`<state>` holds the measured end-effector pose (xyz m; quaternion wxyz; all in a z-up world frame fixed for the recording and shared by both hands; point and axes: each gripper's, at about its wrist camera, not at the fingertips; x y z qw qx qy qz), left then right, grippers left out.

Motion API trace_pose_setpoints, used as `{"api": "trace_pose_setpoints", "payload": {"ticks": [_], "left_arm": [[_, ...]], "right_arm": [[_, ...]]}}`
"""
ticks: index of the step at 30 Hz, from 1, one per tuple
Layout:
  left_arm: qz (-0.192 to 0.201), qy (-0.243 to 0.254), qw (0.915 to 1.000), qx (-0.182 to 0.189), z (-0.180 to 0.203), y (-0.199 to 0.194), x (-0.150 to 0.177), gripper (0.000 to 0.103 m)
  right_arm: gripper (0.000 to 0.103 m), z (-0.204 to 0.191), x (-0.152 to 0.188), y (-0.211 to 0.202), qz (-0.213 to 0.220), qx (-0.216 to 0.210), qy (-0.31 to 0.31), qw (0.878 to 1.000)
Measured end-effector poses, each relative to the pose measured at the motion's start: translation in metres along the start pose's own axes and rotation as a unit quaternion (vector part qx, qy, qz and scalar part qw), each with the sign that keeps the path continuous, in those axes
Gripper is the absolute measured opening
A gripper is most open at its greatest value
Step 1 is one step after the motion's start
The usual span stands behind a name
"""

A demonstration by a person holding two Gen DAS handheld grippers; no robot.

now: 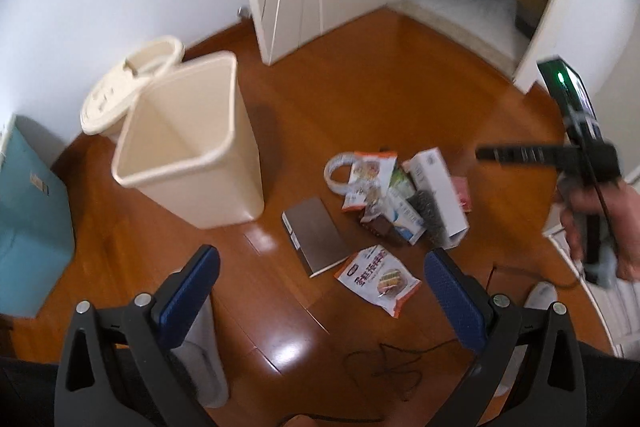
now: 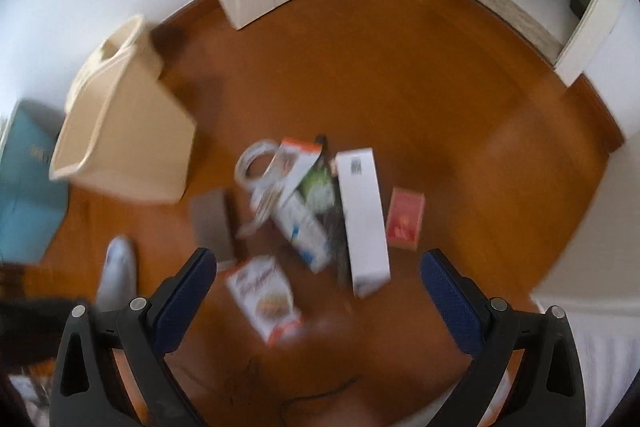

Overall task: Collect trash
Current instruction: 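Grasp the white QR-code box with the right tool while the left tool approaches the pile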

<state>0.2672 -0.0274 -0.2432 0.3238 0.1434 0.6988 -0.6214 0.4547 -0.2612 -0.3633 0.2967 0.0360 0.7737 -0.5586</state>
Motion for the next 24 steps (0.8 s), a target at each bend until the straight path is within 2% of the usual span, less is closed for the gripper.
{"api": "trace_pose_setpoints", "payload": {"ticks": [3, 6, 11, 14, 15, 16, 20, 24], "left_arm": [[-0.036, -0.013, 0.9993, -0.005, 0.009, 0.043, 0.01, 0.103], [-0.048, -0.021, 0.9986, -0.002, 0.02, 0.072, 0.015, 0.103], [-0.058, -0.016, 0.9982, 0.001, 0.037, 0.104, 0.024, 0.103], [-0.071, -0.014, 0.9974, 0.003, 0.045, 0.116, 0.033, 0.103], [-0.074, -0.013, 0.9971, 0.004, 0.048, 0.119, 0.035, 0.103], [-0.076, -0.011, 0.997, 0.004, 0.051, 0.123, 0.037, 0.103], [-0.081, -0.017, 0.9965, 0.009, 0.064, 0.134, 0.045, 0.103], [-0.082, -0.028, 0.9959, 0.025, 0.087, 0.154, 0.05, 0.103]], "right_arm": [[0.103, 0.016, -0.01, 0.07, -0.015, -0.011, 0.01, 1.0], [0.103, 0.027, -0.012, 0.14, -0.043, 0.004, -0.018, 0.999], [0.096, 0.044, -0.01, 0.208, -0.075, -0.005, -0.028, 0.997], [0.081, 0.049, -0.001, 0.235, -0.101, -0.006, -0.035, 0.994], [0.063, 0.052, 0.003, 0.241, -0.109, -0.01, -0.032, 0.993], [0.061, 0.057, 0.006, 0.247, -0.117, -0.023, -0.023, 0.993], [0.059, 0.075, 0.008, 0.236, -0.097, -0.046, 0.006, 0.994], [0.058, 0.093, 0.011, 0.173, -0.06, -0.075, 0.035, 0.995]]}}
Point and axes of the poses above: each gripper's, at about its wrist camera, not at the fingertips, and y roughly the way its jaws point, z to its right, x to its underside, and after that the axes turned 12 degrees about z, right-handed
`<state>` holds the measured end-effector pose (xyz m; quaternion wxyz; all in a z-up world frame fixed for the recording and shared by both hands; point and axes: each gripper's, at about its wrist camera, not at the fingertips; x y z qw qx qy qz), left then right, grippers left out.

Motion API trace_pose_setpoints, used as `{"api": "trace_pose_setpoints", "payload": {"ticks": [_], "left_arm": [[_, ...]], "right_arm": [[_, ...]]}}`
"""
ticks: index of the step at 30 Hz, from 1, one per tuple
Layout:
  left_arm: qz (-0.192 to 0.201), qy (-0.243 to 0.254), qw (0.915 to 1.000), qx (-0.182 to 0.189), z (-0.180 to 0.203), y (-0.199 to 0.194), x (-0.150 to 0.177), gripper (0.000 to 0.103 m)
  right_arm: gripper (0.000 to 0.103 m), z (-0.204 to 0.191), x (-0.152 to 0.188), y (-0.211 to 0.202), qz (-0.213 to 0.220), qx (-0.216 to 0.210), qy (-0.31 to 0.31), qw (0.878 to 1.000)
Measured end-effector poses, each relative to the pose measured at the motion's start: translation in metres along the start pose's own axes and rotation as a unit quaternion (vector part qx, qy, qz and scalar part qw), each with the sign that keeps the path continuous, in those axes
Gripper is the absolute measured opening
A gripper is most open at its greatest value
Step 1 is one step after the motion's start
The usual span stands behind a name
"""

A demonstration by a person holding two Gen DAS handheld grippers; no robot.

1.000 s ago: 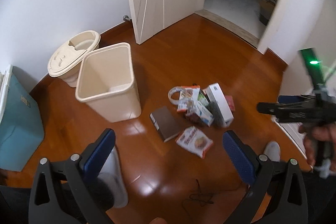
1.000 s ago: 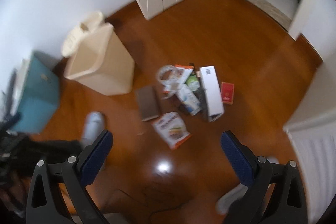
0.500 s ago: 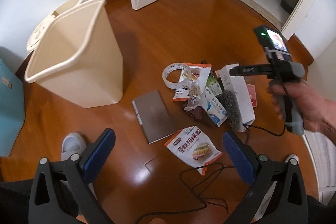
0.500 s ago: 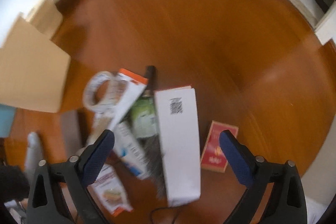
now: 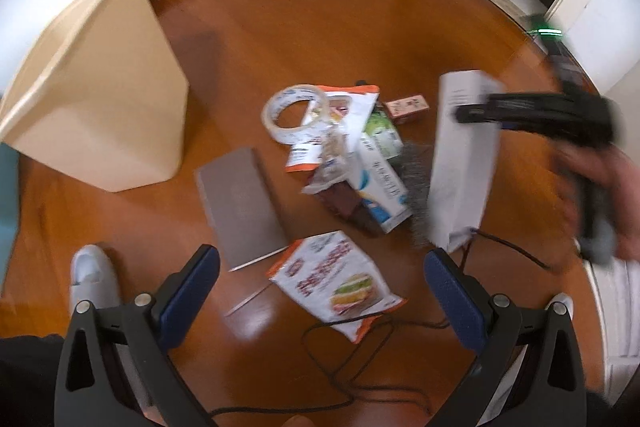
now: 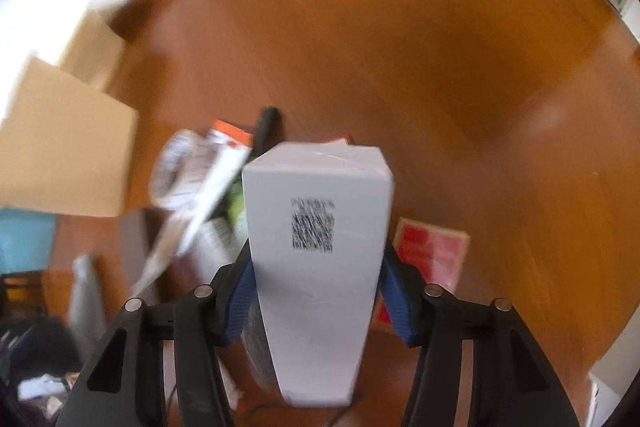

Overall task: Collect trash
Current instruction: 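Grasp the steel-wool scrubber from the pile with the left tool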

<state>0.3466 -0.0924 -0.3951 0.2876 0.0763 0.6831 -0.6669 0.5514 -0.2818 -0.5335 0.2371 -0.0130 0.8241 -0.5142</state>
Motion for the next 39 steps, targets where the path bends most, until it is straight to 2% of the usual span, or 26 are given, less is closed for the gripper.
{"api": "trace_pose_setpoints", "payload": {"ticks": [2, 5, 8, 11, 16, 21, 24, 26, 29, 30, 31, 32, 34, 37, 39], "left_arm": [[0.001, -0.009, 0.9999, 0.011, 0.013, 0.014, 0.0, 0.103], [0.015, 0.0, 0.9994, 0.029, 0.033, 0.037, -0.006, 0.103], [0.005, 0.016, 0.9987, 0.047, 0.054, 0.062, -0.008, 0.103], [0.0, 0.039, 0.9973, 0.061, 0.077, 0.083, -0.004, 0.103], [-0.002, 0.061, 0.9953, 0.075, 0.114, 0.106, 0.007, 0.103], [-0.032, 0.056, 0.9951, 0.075, 0.142, 0.151, 0.015, 0.101], [-0.059, 0.052, 0.9946, 0.067, 0.15, 0.175, 0.018, 0.087], [-0.07, 0.052, 0.9952, 0.044, 0.152, 0.187, 0.019, 0.069], [-0.086, 0.038, 0.995, 0.033, 0.149, 0.199, 0.02, 0.064], [-0.089, 0.043, 0.9946, 0.033, 0.151, 0.204, 0.022, 0.064], [-0.074, 0.051, 0.9954, 0.033, 0.153, 0.203, 0.022, 0.058], [-0.059, 0.066, 0.9955, 0.034, 0.156, 0.202, 0.021, 0.042], [-0.055, 0.075, 0.995, 0.037, 0.157, 0.201, 0.019, 0.022], [-0.052, 0.058, 0.9938, 0.079, 0.149, 0.193, 0.011, 0.019], [-0.032, 0.057, 0.9926, 0.102, 0.142, 0.169, 0.0, 0.019]], "right_arm": [[0.058, 0.011, 0.013, -0.044, 0.024, -0.006, 0.007, 1.0], [0.057, 0.03, 0.043, -0.099, 0.062, 0.012, 0.015, 0.998], [0.056, 0.06, 0.081, -0.138, 0.101, 0.034, 0.068, 0.992], [0.056, 0.082, 0.115, -0.144, 0.123, 0.023, 0.136, 0.983], [0.055, 0.097, 0.139, -0.157, 0.147, 0.023, 0.138, 0.979], [0.055, 0.1, 0.158, -0.174, 0.179, 0.02, 0.16, 0.971], [0.055, 0.106, 0.166, -0.178, 0.185, 0.012, 0.169, 0.968], [0.055, 0.108, 0.168, -0.18, 0.191, 0.01, 0.174, 0.966], [0.055, 0.111, 0.168, -0.182, 0.198, 0.006, 0.189, 0.962], [0.055, 0.126, 0.176, -0.197, 0.201, 0.004, 0.192, 0.961], [0.055, 0.125, 0.176, -0.198, 0.205, 0.006, 0.192, 0.96], [0.055, 0.126, 0.176, -0.199, 0.208, 0.007, 0.192, 0.959], [0.055, 0.124, 0.176, -0.201, 0.211, 0.008, 0.192, 0.958], [0.055, 0.118, 0.173, -0.207, 0.219, 0.008, 0.176, 0.96], [0.055, 0.111, 0.167, -0.213, 0.222, 0.01, 0.162, 0.961]]}}
Point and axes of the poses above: each gripper's, at about its wrist camera, not at the fingertips, and y roughly the way its jaws point, z to its right, x to its underside, and after that the axes turned 12 degrees about z, right-handed
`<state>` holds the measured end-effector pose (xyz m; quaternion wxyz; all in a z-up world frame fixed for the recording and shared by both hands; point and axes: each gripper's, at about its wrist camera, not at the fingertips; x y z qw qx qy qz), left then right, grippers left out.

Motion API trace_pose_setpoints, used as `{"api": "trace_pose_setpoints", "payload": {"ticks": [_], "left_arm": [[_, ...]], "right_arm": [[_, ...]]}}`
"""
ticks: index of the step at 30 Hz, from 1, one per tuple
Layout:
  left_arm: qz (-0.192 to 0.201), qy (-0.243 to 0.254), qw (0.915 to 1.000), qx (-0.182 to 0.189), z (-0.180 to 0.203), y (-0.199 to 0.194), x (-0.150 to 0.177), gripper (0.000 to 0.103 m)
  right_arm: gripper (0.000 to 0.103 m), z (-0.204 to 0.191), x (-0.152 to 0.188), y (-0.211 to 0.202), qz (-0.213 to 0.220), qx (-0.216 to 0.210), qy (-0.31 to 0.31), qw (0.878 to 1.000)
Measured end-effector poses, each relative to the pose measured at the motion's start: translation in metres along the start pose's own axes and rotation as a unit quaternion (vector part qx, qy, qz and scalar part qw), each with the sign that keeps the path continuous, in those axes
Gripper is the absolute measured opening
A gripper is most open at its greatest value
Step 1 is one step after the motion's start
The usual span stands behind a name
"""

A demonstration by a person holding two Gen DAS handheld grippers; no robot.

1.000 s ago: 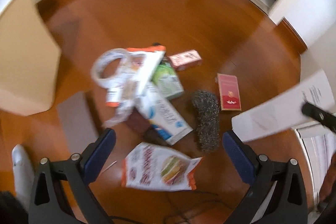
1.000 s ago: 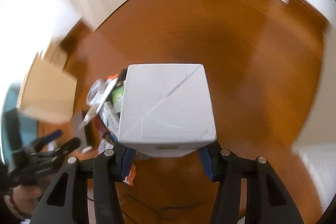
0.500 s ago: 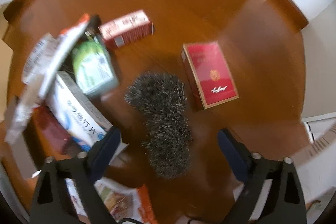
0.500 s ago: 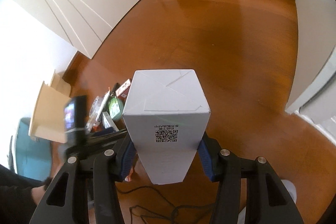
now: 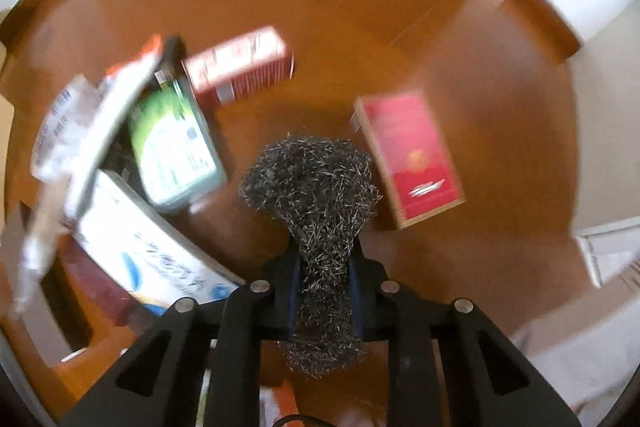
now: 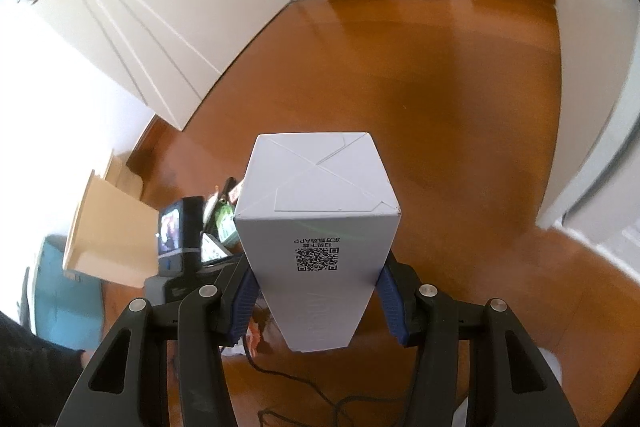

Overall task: Collect trash
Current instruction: 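Grasp the steel-wool scrubber from the pile with the left tool, then carry the steel wool over the beige wastebasket and open the left tool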

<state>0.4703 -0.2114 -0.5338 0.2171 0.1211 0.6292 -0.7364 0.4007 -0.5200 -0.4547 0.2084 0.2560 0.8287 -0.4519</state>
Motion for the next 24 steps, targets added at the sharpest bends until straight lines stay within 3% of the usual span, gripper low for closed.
{"api": "trace_pose_setpoints", "payload": {"ticks": [4, 7, 11, 14, 18, 21, 24], "left_arm": [[0.053, -0.012, 0.9982, 0.024, -0.018, -0.086, -0.024, 0.019], [0.102, -0.023, 0.9941, 0.03, -0.045, -0.18, -0.043, 0.019], [0.16, -0.063, 0.9852, -0.001, -0.102, -0.286, -0.065, 0.019], [0.197, -0.099, 0.9742, -0.046, -0.174, -0.354, -0.078, 0.02], [0.19, -0.137, 0.9697, -0.07, -0.273, -0.367, -0.096, 0.022], [0.182, -0.158, 0.966, -0.095, -0.336, -0.342, -0.11, 0.024], [0.136, -0.175, 0.9693, -0.106, -0.376, -0.304, -0.121, 0.028]], "right_arm": [[0.055, -0.032, -0.017, -0.015, 0.001, -0.002, -0.034, 0.999], [0.055, -0.079, -0.032, -0.035, -0.007, -0.017, -0.062, 0.998], [0.055, -0.16, -0.061, -0.069, -0.016, -0.06, -0.097, 0.993], [0.055, -0.228, -0.08, -0.092, -0.025, -0.098, -0.129, 0.986], [0.055, -0.316, -0.089, -0.111, -0.043, -0.138, -0.174, 0.974], [0.055, -0.371, -0.085, -0.111, -0.052, -0.15, -0.201, 0.967], [0.055, -0.416, -0.076, -0.103, -0.064, -0.161, -0.206, 0.963]]}}
Point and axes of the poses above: each gripper's, at about its wrist camera, not at the fingertips, and y roughly the way its jaws point, z to its right, x to its underside, and after that the axes turned 12 degrees about z, right-handed
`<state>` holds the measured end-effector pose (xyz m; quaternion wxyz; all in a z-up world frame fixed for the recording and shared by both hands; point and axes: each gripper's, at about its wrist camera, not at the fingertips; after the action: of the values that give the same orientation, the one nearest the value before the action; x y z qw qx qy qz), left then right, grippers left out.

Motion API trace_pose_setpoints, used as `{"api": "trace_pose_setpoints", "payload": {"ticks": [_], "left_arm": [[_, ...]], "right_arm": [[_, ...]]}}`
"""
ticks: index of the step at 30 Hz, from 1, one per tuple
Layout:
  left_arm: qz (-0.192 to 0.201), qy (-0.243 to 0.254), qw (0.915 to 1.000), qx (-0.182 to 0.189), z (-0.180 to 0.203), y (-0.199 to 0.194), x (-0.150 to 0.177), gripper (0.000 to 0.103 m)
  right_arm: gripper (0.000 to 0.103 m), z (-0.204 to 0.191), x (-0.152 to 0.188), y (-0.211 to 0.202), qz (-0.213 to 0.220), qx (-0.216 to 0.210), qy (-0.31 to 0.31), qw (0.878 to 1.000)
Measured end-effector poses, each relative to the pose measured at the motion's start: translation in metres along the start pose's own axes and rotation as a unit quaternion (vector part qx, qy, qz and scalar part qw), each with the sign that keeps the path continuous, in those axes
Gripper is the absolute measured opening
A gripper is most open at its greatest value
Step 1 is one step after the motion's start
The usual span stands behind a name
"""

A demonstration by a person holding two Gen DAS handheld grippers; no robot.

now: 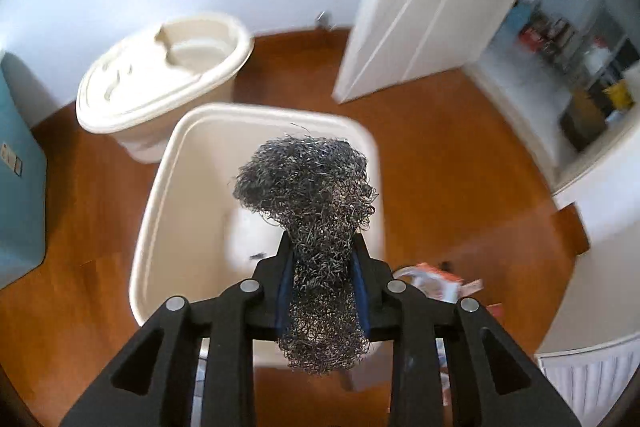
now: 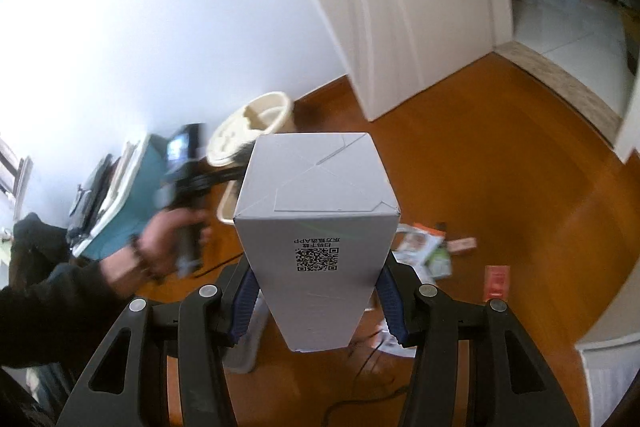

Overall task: Collect trash
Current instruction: 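Carry the steel wool over the beige wastebasket and open the left tool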

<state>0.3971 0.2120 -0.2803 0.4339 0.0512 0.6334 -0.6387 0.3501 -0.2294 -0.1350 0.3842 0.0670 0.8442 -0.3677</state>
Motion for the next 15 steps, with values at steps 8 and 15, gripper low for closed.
{"api": "trace_pose_setpoints", "payload": {"ticks": [8, 15], "left_arm": [[-0.055, -0.08, 0.9922, 0.078, -0.047, -0.012, -0.018, 0.063], [0.021, -0.067, 0.9942, 0.082, -0.072, -0.113, -0.042, 0.077]], "right_arm": [[0.055, -0.06, -0.018, 0.091, -0.02, -0.009, 0.018, 1.0], [0.055, -0.097, -0.053, 0.2, -0.007, -0.012, 0.016, 1.0]]}}
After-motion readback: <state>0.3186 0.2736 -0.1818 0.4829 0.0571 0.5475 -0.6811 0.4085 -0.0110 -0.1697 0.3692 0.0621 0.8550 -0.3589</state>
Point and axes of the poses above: each gripper's, at about its wrist camera, not at the fingertips, and y roughly the way its jaws point, z to its right, x to its underside, and after that the axes turned 12 degrees about z, right-handed
